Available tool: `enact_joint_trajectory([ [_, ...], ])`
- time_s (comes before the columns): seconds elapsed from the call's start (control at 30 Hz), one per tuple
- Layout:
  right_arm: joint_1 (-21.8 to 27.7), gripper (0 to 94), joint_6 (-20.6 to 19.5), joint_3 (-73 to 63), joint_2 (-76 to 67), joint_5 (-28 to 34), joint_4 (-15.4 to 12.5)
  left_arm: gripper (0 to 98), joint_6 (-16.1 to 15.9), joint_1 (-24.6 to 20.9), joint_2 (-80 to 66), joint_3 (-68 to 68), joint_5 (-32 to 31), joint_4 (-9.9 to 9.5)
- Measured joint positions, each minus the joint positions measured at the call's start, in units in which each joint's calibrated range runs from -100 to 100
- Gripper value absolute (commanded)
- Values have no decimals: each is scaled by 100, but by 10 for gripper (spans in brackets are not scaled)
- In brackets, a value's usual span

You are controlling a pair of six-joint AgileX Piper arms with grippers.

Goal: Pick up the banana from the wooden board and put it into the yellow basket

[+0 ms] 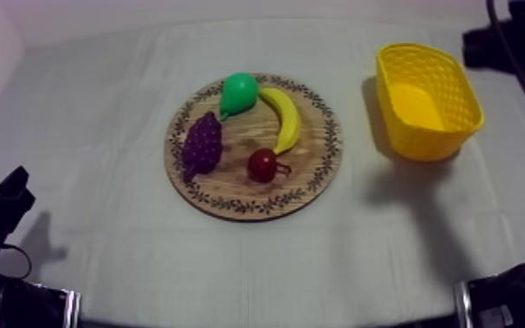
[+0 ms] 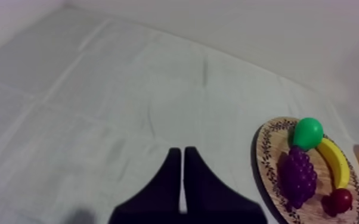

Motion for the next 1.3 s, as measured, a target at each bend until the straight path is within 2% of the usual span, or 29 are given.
enact_joint_trajectory([
  [0.2, -948, 3, -1124, -1586, 1290, 1105, 372, 1, 0, 0, 0, 0, 0, 0],
  [0.37, -1583, 3, -1812, -2562, 2395, 1769, 577, 1, 0, 0, 0, 0, 0, 0],
  [0.5, -1867, 3, -2159, -3192, 3256, 2122, 583, 1, 0, 0, 0, 0, 0, 0],
  [0.63, -1976, 4, -2304, -3756, 4036, 2449, 556, 1, 0, 0, 0, 0, 0, 0],
  [0.93, -1874, 4, -2261, -4870, 5316, 2938, 459, 1, 0, 0, 0, 0, 0, 0],
  [1.3, -1537, 6, -2235, -5636, 6503, 3073, 479, 1, 0, 0, 0, 0, 0, 0],
])
